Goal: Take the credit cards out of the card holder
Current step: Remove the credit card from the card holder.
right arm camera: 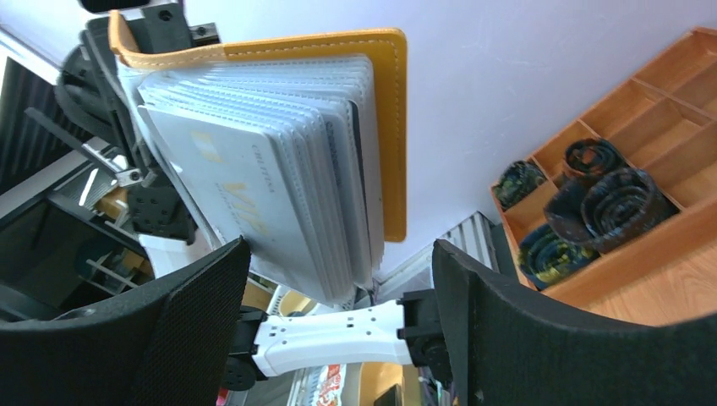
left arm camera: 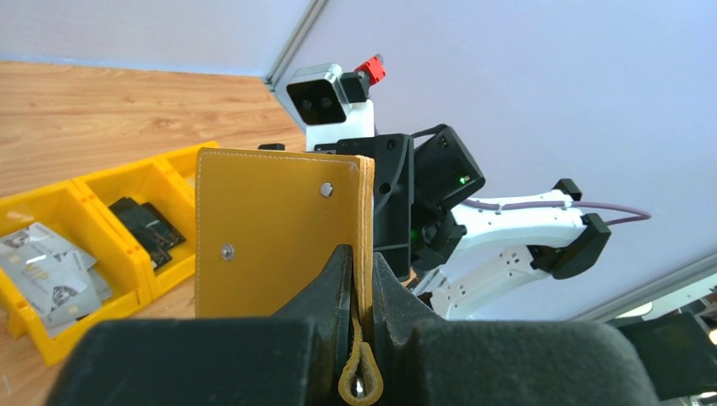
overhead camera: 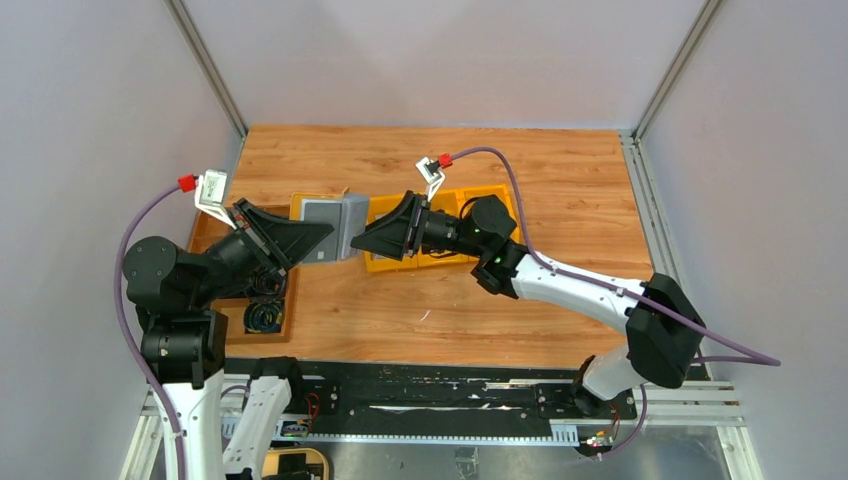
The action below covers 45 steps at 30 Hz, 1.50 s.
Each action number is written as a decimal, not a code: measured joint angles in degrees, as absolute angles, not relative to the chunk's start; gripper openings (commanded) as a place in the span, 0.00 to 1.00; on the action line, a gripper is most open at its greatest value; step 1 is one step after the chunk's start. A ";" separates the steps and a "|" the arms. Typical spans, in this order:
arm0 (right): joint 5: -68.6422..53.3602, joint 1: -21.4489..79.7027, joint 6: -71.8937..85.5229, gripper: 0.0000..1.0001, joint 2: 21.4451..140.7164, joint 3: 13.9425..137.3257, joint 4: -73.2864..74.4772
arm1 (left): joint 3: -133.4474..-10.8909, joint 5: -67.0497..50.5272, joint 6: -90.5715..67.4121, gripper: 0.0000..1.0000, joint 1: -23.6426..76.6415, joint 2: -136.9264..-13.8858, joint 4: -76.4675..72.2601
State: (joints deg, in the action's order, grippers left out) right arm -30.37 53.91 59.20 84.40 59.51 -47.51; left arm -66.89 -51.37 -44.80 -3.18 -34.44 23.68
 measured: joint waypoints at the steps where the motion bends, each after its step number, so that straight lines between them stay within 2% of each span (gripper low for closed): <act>1: -30.35 54.00 59.48 0.82 84.40 59.51 -48.25 | -67.07 -51.46 -45.23 0.00 -3.20 -34.44 23.29; 6: -30.76 54.65 63.99 0.82 86.37 59.51 -58.08 | -67.68 -52.34 -48.29 0.00 -3.18 -34.44 19.66; 12: -31.73 54.87 74.85 0.82 93.62 59.40 -77.45 | -68.14 -52.88 -51.27 0.00 -3.18 -34.72 17.23; 16: -32.53 55.42 77.60 0.82 95.64 59.57 -81.71 | -68.40 -53.82 -53.39 0.00 -3.18 -35.11 16.05; 27: -32.97 56.69 81.17 0.82 97.30 62.33 -87.24 | -72.51 -55.18 -56.40 0.00 -3.18 -35.73 14.17; 45: -33.08 56.97 79.59 0.83 95.79 63.26 -85.82 | -76.62 -55.68 -56.36 0.00 -3.18 -37.91 13.82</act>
